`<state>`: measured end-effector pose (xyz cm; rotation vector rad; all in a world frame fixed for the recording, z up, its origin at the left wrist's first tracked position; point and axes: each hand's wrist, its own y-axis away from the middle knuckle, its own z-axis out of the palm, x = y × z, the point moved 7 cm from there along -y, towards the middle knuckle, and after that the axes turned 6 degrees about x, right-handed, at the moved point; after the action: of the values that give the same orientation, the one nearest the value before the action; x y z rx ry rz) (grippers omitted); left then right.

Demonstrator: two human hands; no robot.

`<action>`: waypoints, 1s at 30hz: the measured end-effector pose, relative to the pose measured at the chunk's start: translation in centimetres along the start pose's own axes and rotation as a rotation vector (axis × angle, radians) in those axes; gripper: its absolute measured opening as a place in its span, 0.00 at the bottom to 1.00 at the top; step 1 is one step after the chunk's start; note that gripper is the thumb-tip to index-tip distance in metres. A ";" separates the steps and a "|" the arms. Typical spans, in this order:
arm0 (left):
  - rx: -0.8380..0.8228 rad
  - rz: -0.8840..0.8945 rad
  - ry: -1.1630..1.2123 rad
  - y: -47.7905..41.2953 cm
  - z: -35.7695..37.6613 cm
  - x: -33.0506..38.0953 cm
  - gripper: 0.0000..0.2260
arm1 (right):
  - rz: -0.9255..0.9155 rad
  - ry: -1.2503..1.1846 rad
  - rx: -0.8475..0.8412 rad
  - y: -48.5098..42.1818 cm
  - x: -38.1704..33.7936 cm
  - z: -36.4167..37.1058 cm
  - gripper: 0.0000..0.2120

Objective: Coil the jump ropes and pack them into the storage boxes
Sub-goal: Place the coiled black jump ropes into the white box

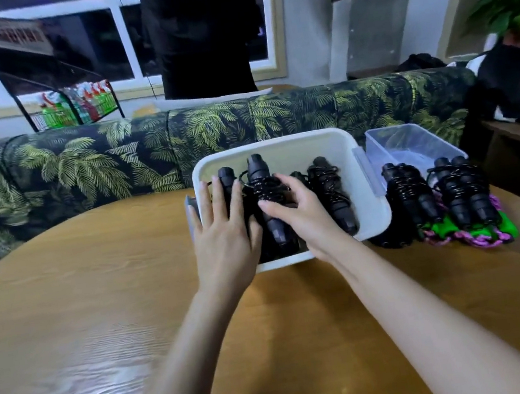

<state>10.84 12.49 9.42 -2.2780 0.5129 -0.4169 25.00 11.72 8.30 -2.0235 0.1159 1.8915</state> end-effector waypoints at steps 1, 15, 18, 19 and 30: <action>0.005 0.004 -0.001 0.1 0.0 0.0 0.27 | 0.001 0.039 0.001 0.0 0.4 0.0 0.32; 0.067 0.150 -0.082 -1.8 -1.3 5.0 0.20 | 0.115 0.012 0.043 2.2 2.0 0.0 0.21; 0.043 0.140 -0.110 -1.0 -0.3 4.2 0.21 | 0.160 -0.041 0.026 2.3 2.8 -0.4 0.30; 0.047 0.142 -0.121 -0.7 -0.2 4.0 0.22 | 0.152 -0.035 0.013 2.3 2.6 -0.4 0.30; -0.053 0.067 -0.042 -1.9 1.2 3.4 0.22 | -0.819 1.355 0.017 6.3 1.0 -5.8 0.37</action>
<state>14.74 12.78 10.51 -2.3078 0.5837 -0.3246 28.70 4.17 6.18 -2.3926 -0.3054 -0.0865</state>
